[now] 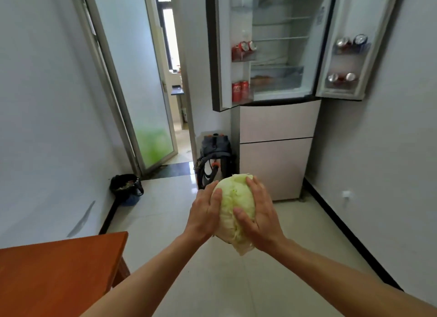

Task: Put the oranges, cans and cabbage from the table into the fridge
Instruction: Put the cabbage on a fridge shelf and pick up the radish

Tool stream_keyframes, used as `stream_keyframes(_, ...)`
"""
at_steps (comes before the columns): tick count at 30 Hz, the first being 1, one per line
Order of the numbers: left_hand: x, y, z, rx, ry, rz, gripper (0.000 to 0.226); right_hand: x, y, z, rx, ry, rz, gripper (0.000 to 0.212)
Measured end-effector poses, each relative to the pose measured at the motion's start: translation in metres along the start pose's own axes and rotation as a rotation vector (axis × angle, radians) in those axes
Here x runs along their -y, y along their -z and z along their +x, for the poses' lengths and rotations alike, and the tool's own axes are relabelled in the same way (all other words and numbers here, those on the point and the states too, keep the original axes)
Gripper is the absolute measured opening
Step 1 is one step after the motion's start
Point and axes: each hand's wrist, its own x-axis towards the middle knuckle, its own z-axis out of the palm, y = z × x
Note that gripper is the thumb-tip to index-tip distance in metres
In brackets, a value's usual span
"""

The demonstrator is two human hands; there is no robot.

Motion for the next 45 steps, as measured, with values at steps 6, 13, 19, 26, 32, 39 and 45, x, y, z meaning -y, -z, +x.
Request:
stream_keyframes(6, 0.008, -0.089, 0.126, 0.135, -0.095, -0.042, 0.048, -0.103, 0.027, 0.081, -0.094, -0.065, -0.106, 0.08)
stream_keyframes(13, -0.024, -0.163, 0.277, 0.258, -0.235, -0.04, 0.051, -0.188, 0.063, 0.194, -0.231, -0.138, -0.169, 0.08)
stream_keyframes(19, -0.045, -0.256, 0.38, 0.343, -0.319, -0.072, 0.056, -0.273, 0.11, 0.266, -0.319, -0.186, -0.214, 0.08)
stream_keyframes(26, -0.065, -0.384, 0.501, 0.34, -0.299, -0.12, 0.055, -0.408, 0.171, 0.36, -0.322, -0.199, -0.235, 0.081)
stream_keyframes(32, -0.095, -0.438, 0.605, 0.24, -0.279, -0.132, 0.051, -0.483, 0.211, 0.466, -0.251, -0.14, -0.205, 0.081)
stream_keyframes(39, -0.116, -0.463, 0.734, 0.155, -0.281, -0.098, 0.054, -0.543, 0.218, 0.596, -0.256, -0.029, -0.159, 0.085)
stream_keyframes(45, -0.126, -0.479, 0.857, 0.069, -0.316, -0.135, 0.048, -0.597, 0.209, 0.716, -0.294, 0.031, -0.162, 0.083)
